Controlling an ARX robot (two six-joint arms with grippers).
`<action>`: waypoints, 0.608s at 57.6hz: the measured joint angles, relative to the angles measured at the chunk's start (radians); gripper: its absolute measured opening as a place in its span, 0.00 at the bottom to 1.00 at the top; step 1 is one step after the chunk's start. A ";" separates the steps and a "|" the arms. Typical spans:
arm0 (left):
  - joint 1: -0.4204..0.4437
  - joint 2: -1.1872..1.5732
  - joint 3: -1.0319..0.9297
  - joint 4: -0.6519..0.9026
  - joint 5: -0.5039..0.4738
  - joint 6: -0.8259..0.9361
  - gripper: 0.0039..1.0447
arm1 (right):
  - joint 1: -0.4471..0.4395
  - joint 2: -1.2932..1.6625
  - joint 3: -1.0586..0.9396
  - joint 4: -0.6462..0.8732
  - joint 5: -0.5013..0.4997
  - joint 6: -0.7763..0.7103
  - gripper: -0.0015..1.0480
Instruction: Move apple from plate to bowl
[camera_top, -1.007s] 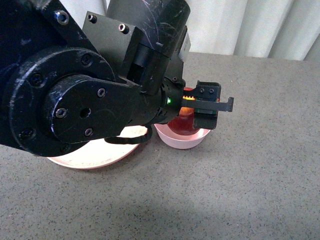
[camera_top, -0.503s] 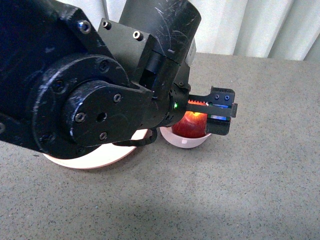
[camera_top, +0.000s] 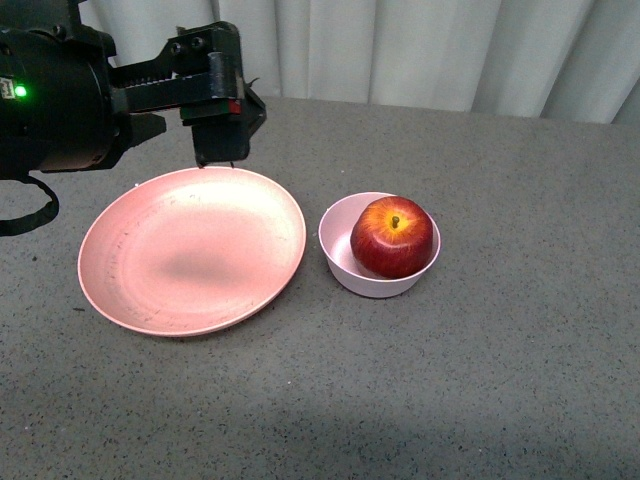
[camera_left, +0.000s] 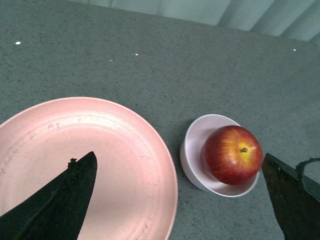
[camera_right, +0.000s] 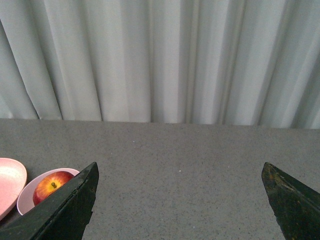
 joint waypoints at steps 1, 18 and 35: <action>0.010 0.011 -0.001 0.014 0.000 0.003 0.94 | 0.000 -0.001 0.000 0.000 0.000 0.000 0.91; 0.063 0.091 -0.253 0.661 -0.356 0.163 0.68 | 0.000 -0.001 0.000 0.000 -0.001 0.000 0.91; 0.159 -0.199 -0.470 0.694 -0.291 0.209 0.13 | 0.000 -0.001 0.000 0.000 -0.001 0.000 0.91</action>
